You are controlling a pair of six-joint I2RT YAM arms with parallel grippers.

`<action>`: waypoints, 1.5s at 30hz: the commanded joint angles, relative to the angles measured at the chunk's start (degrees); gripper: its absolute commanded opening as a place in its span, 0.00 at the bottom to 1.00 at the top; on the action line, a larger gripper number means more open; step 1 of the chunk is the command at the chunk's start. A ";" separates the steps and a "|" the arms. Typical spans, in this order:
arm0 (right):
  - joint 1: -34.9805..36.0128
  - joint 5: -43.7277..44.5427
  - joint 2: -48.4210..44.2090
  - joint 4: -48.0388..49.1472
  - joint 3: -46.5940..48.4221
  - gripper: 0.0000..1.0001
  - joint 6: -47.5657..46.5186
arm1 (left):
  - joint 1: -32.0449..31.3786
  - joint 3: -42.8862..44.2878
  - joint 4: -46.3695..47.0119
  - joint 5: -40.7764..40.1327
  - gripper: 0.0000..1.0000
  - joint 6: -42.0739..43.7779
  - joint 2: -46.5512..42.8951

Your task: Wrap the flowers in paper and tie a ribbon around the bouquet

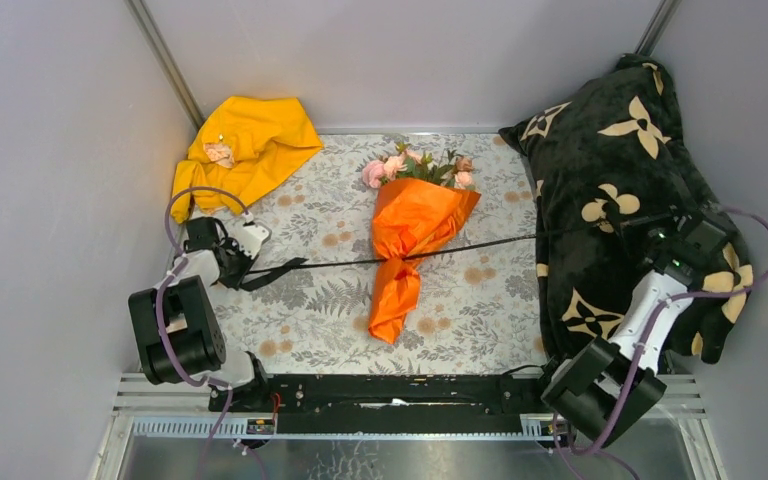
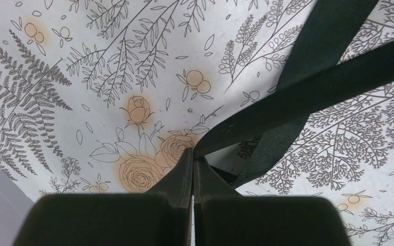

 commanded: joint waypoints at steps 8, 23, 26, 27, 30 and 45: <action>44.84 24.37 -5.30 -8.09 4.89 0.00 -12.21 | -25.45 23.88 -30.68 6.18 0.00 -16.91 -8.29; 78.76 43.35 3.96 -26.21 0.49 0.31 -8.52 | -59.83 50.77 -41.61 5.32 0.00 -32.36 -15.38; 78.94 47.52 3.68 -31.94 4.18 0.75 -9.00 | -59.91 50.47 -42.18 7.19 0.00 -32.76 -17.35; 79.07 49.64 3.34 -33.88 5.94 0.81 -9.36 | -59.86 50.72 -42.27 8.36 0.00 -32.68 -17.78; 80.00 53.08 2.74 -37.08 11.84 0.85 -12.12 | -59.82 52.81 -42.52 11.83 0.00 -33.37 -17.40; 93.90 10.20 6.93 32.11 -2.72 0.82 -38.50 | -55.16 62.13 -42.71 13.07 0.00 -33.04 -11.51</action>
